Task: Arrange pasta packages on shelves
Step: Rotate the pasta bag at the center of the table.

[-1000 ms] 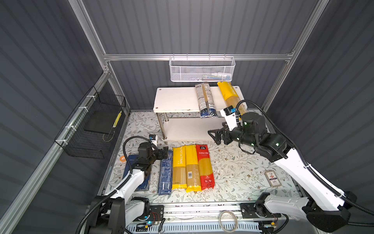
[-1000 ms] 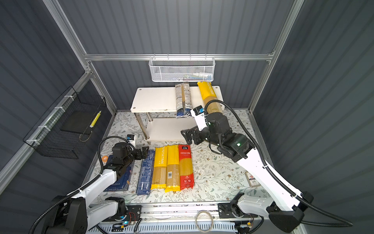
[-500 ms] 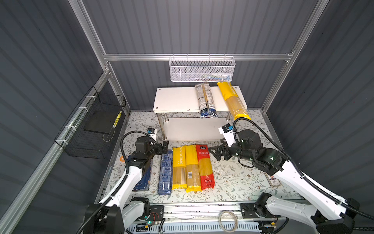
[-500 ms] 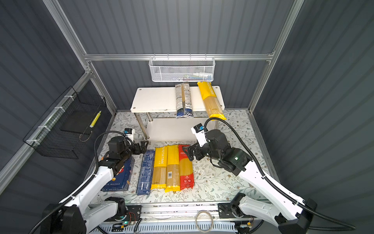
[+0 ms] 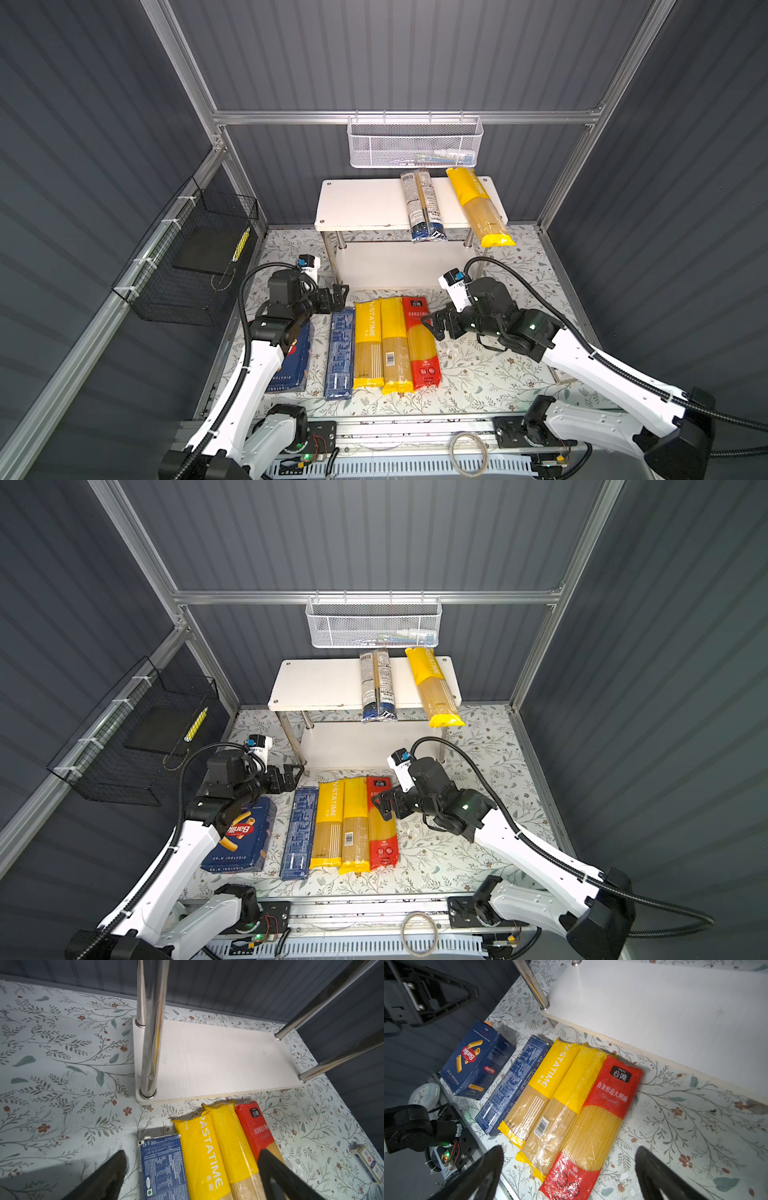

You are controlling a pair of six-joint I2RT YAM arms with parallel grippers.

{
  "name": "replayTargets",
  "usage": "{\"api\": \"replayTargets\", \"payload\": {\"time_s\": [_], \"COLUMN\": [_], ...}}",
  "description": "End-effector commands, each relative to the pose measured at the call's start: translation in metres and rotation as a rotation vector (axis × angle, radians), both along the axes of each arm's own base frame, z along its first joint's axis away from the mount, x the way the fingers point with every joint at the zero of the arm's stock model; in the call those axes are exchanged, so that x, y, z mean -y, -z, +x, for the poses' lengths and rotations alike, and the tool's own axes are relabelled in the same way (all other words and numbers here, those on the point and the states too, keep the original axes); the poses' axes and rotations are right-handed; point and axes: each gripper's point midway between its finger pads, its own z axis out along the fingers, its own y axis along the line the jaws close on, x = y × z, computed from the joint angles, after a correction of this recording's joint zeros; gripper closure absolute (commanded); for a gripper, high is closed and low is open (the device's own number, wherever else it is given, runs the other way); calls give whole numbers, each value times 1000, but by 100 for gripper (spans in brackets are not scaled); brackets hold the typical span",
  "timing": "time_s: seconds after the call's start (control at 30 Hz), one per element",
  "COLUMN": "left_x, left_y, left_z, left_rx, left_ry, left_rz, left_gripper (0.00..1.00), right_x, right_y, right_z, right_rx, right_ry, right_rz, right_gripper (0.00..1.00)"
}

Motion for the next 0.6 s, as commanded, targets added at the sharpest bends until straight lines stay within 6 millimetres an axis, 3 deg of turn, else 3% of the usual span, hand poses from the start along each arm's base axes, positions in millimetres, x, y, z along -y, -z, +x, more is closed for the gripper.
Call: {"api": "replayTargets", "payload": {"time_s": [0.0, 0.33, 0.57], "left_x": [-5, -51, -35], "left_y": [12, 61, 83], "left_z": [-7, 5, 15], "left_rx": [5, 105, 92], "left_ry": [-49, -252, -153], "left_rz": [-18, 173, 178], "left_gripper": [1, 1, 1], "right_x": [-7, -3, -14], "right_y": [18, 81, 124], "right_z": [9, 20, 16], "right_rx": [-35, -171, -297], "right_ry": [49, 193, 207], "right_rz": [18, -45, -122], "right_gripper": [1, 1, 1]}}
